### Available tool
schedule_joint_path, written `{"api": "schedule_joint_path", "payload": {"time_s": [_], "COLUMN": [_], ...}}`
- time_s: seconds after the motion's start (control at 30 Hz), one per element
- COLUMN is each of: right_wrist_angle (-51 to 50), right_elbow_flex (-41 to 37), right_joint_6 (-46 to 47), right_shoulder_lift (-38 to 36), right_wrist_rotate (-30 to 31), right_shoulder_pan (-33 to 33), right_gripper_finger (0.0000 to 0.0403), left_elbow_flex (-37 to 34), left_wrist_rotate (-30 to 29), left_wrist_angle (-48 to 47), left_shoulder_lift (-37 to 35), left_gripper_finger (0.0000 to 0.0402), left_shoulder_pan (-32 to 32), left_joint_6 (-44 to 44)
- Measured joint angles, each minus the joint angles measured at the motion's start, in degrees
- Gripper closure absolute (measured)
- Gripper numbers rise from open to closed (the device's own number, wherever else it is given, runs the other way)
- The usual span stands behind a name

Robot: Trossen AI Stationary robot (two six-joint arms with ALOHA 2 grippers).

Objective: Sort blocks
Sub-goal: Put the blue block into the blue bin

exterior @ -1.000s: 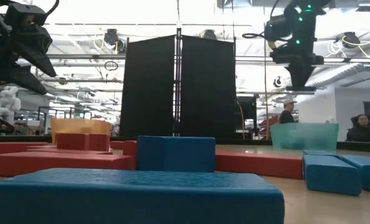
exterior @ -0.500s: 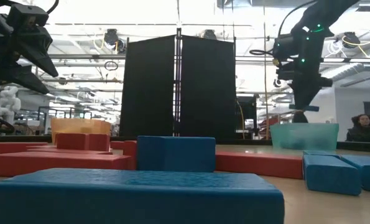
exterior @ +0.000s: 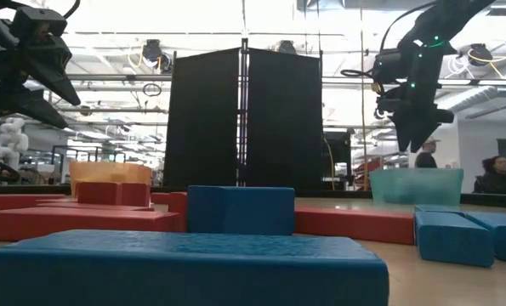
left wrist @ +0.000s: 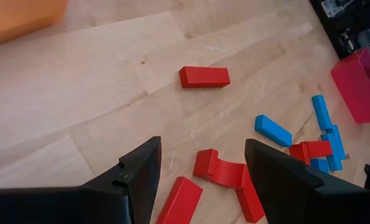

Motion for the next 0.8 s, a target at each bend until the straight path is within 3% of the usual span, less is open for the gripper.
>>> {"api": "schedule_joint_path", "payload": {"time_s": [0.23, 0.47, 0.67, 0.8], "right_wrist_angle": [0.4, 0.28, 0.31, 0.12], "right_elbow_flex": [0.08, 5.0, 11.03, 11.91], "right_joint_6": [0.09, 0.68, 3.84, 6.78], "right_shoulder_lift": [0.0, -0.65, -1.49, -2.42], "right_wrist_rotate": [-1.08, -18.05, -41.31, -42.39], "right_shoulder_pan": [0.04, 1.38, 8.47, 18.41], "right_gripper_finger": [0.0218, 0.022, 0.022, 0.022], "left_elbow_flex": [0.0, 0.0, 0.0, 0.0], "left_wrist_rotate": [0.0, 0.0, -0.1, -0.2], "left_wrist_angle": [-0.05, -0.1, -0.11, -0.49], "left_shoulder_lift": [0.0, -0.01, -0.01, 0.0], "left_gripper_finger": [0.0174, 0.0174, 0.0174, 0.0174], "left_shoulder_pan": [-0.02, -0.01, -0.01, 0.0], "left_joint_6": [0.02, 0.02, 0.04, 0.06]}}
